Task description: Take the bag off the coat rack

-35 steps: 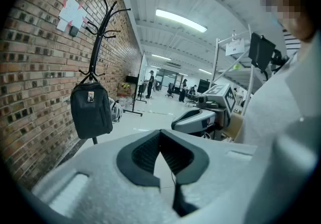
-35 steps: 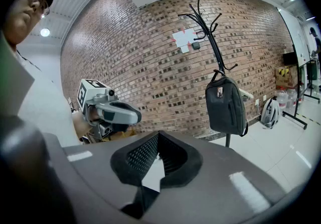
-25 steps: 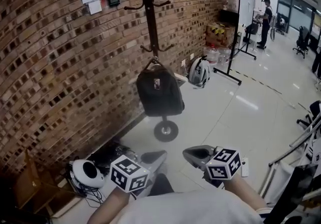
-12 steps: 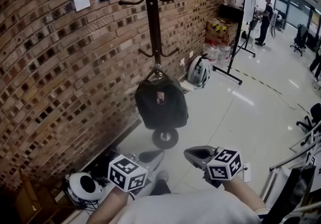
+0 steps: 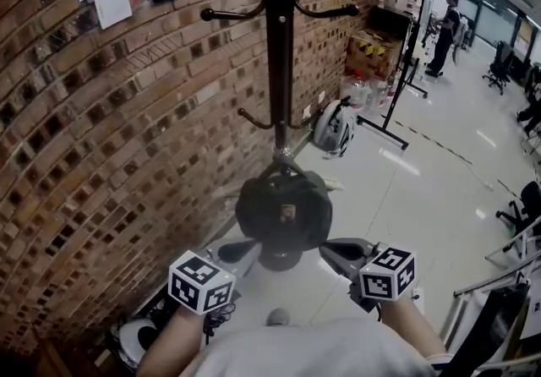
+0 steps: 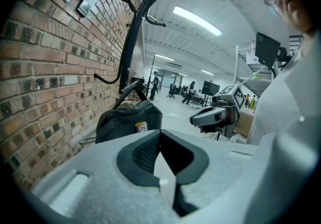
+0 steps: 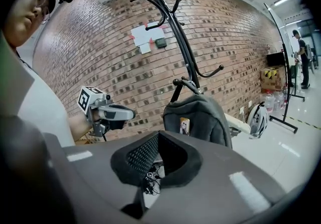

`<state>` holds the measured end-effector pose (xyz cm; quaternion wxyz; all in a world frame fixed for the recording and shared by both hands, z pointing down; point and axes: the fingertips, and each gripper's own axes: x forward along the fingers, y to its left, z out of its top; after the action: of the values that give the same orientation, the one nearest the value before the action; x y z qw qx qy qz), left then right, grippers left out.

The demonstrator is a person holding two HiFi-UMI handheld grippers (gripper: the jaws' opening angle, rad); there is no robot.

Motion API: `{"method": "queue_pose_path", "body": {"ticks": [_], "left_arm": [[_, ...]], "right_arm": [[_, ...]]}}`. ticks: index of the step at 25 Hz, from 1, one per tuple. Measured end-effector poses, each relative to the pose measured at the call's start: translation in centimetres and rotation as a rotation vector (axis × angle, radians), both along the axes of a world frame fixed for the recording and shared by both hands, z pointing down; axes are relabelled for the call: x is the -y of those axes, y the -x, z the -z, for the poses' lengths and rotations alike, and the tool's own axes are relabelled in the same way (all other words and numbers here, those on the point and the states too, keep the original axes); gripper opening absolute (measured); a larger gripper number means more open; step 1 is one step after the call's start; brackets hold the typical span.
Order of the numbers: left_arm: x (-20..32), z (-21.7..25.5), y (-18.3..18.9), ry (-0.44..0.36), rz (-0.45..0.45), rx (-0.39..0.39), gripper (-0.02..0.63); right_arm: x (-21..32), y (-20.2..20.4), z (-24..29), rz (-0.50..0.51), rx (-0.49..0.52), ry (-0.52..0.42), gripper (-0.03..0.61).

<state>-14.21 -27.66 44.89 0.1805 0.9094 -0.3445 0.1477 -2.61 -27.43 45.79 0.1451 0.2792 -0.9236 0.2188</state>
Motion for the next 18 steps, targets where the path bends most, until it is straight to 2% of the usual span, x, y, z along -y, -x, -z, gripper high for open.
{"method": "queue_pose_path", "body": {"ticks": [4, 11, 12, 13, 15, 18], "left_arm": [[2.9, -0.6, 1.0, 0.010, 0.006, 0.014, 0.002], [5.8, -2.5, 2.6, 0.064, 0.054, -0.018, 0.009], [6.3, -2.5, 2.9, 0.071, 0.048, -0.022, 0.040], [6.8, -2.4, 3.1, 0.070, 0.042, -0.025, 0.065], [7.8, -2.2, 3.5, 0.053, 0.031, -0.022, 0.100], [9.1, -2.4, 3.7, 0.023, -0.002, 0.014, 0.201]], "right_arm": [[2.2, 0.7, 0.4, 0.001, 0.028, -0.012, -0.002], [4.3, 0.9, 0.8, 0.007, 0.061, -0.038, -0.002], [4.7, 1.1, 1.1, 0.016, 0.077, -0.040, 0.012], [5.1, 1.2, 1.5, 0.025, 0.092, -0.044, 0.077], [6.1, 1.4, 1.9, 0.029, 0.094, -0.062, 0.101], [7.6, 1.5, 1.8, 0.030, 0.053, -0.092, 0.154]]}}
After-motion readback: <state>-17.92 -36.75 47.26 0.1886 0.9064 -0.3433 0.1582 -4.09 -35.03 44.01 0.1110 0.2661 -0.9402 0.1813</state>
